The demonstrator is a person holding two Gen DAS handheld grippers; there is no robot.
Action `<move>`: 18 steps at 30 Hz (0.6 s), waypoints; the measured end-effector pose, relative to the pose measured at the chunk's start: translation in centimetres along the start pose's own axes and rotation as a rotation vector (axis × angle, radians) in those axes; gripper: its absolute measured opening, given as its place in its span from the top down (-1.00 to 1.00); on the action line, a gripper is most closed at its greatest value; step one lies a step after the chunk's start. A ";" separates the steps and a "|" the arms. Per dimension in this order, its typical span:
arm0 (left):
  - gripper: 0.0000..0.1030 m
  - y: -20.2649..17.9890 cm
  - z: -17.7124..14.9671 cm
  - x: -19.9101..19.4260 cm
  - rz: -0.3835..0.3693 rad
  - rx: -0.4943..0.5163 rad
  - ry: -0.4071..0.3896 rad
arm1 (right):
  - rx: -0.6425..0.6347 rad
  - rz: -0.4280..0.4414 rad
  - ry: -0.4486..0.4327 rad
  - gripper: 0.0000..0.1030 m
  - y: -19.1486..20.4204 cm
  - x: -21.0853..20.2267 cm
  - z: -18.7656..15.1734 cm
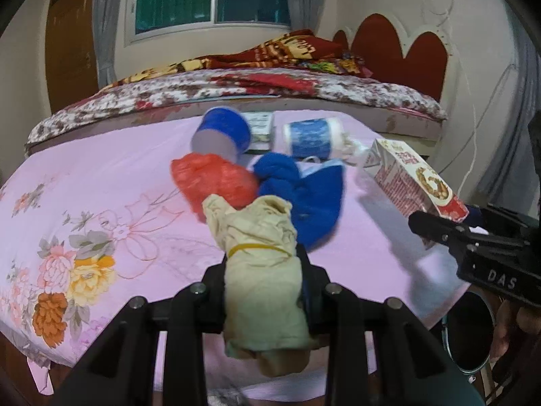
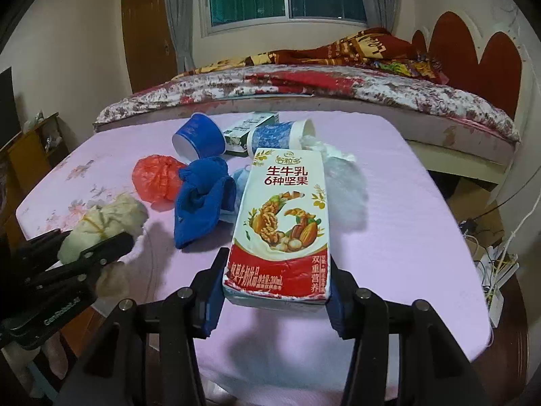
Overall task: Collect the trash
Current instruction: 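Carry the beige cloth and milk carton over the bin and release both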
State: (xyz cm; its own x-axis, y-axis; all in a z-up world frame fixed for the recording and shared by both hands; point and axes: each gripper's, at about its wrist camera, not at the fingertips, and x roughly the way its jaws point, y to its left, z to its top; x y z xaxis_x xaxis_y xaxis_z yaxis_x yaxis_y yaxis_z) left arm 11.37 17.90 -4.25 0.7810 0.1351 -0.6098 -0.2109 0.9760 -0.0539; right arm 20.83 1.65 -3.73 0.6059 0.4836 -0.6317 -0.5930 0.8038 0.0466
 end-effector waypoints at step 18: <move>0.36 -10.6 -0.5 -2.0 -0.181 0.137 -0.017 | 0.137 -0.187 -0.036 -0.03 -9.5 -10.0 -5.7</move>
State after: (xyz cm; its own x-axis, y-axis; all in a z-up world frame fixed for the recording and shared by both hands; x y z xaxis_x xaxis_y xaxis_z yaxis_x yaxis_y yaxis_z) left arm 11.76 7.23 -2.86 0.8089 -0.0430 -0.5864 0.0145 0.9985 -0.0532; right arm 17.44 -12.79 -2.26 0.7188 0.3318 -0.6110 -0.3926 0.9190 0.0371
